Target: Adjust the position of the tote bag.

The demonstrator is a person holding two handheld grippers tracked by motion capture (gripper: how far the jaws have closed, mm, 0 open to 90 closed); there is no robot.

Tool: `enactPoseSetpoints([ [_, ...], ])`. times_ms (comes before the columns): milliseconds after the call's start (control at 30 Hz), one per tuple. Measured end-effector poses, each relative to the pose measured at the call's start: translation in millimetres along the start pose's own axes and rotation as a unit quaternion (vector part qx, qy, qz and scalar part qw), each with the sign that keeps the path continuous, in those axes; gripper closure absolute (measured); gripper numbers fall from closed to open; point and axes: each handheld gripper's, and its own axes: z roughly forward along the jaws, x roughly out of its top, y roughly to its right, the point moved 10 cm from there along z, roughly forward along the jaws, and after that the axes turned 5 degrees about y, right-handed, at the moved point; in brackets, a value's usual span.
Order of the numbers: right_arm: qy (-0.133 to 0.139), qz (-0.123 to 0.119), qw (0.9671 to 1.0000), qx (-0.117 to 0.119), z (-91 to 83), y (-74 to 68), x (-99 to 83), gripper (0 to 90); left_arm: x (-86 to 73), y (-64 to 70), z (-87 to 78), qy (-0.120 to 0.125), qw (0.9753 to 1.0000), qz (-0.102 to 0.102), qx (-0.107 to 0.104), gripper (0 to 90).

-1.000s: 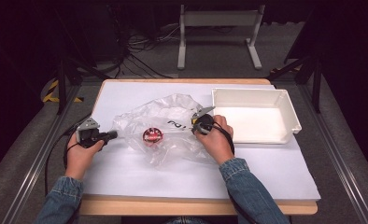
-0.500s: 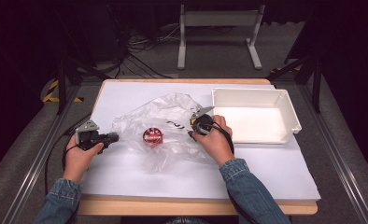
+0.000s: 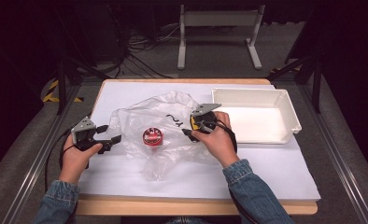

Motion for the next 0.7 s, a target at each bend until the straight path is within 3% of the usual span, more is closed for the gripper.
enactPoseSetpoints([
  [133,0.037,-0.007,0.9993,0.009,-4.8,-5.1,16.3,29.0,3.2,1.6,-6.1,0.006,1.0,-0.003,-0.002,15.5],
  [267,0.051,-0.019,0.9982,0.023,-6.3,-13.5,25.0,30.7,6.6,3.3,-12.3,0.011,0.9999,0.0,-0.006,13.5],
  [500,0.046,-0.051,0.9962,0.053,-4.7,-30.2,28.5,44.8,17.6,7.1,-27.9,0.031,0.9995,-0.001,-0.009,12.6],
  [700,0.054,-0.066,0.9922,0.092,-2.2,-41.0,29.3,49.2,27.0,8.7,-38.9,0.043,0.9991,0.004,-0.004,12.6],
])
